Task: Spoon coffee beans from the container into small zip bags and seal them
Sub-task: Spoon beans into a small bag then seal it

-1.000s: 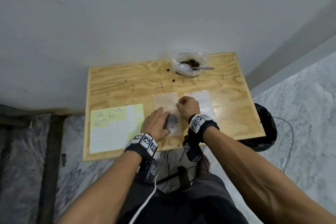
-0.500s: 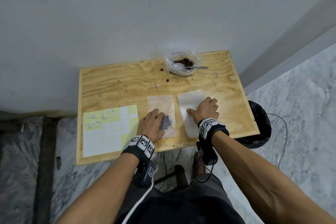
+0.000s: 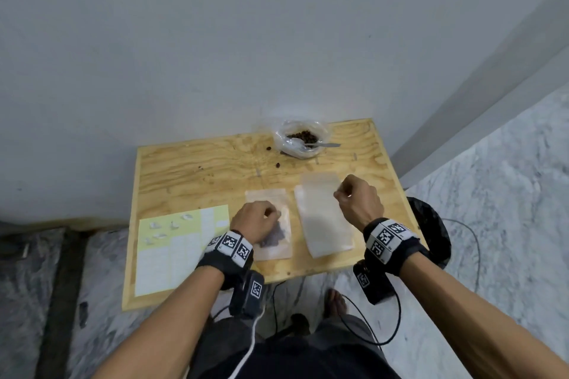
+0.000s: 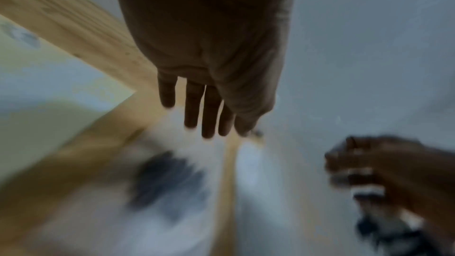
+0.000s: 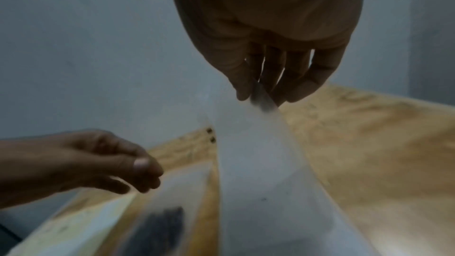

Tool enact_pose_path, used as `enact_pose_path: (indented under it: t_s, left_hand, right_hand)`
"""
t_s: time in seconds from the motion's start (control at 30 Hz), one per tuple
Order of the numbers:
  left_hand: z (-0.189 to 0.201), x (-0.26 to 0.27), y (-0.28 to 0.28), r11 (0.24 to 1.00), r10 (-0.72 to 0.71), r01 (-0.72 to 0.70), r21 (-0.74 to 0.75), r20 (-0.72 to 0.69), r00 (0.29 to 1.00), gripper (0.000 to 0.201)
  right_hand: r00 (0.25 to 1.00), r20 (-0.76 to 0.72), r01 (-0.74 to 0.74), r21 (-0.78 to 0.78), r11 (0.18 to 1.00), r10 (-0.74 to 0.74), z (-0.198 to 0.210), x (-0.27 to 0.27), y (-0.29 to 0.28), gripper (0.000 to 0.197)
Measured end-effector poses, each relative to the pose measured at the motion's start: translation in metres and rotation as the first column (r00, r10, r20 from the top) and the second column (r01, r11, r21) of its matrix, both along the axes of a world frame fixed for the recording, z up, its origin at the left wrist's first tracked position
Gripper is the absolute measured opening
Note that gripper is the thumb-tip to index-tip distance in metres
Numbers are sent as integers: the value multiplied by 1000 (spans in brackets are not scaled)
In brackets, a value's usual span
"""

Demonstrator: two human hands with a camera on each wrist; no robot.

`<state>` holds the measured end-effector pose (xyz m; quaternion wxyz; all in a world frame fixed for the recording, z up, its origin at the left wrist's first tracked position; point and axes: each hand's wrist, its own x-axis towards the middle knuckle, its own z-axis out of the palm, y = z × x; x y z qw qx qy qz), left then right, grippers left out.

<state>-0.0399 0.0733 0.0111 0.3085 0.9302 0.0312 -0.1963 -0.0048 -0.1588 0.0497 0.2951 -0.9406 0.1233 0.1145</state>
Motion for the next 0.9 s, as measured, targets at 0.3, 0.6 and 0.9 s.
enact_pose_path:
  t_s: [0.3, 0.6, 0.9]
  left_hand:
    - [129, 78, -4, 475, 354, -564, -675, -440, 825, 48]
    - [158, 98, 13, 548, 474, -523, -653, -273, 837, 12]
    - [169, 95, 5, 688, 410, -277, -671, 44, 911, 23]
  right_hand:
    - [783, 559, -225, -153, 962, 272, 65, 29, 51, 10]
    - [751, 498, -528, 58, 847, 434, 82, 37, 63, 40]
    - [944, 303, -300, 623, 722, 131, 110, 47, 81, 47]
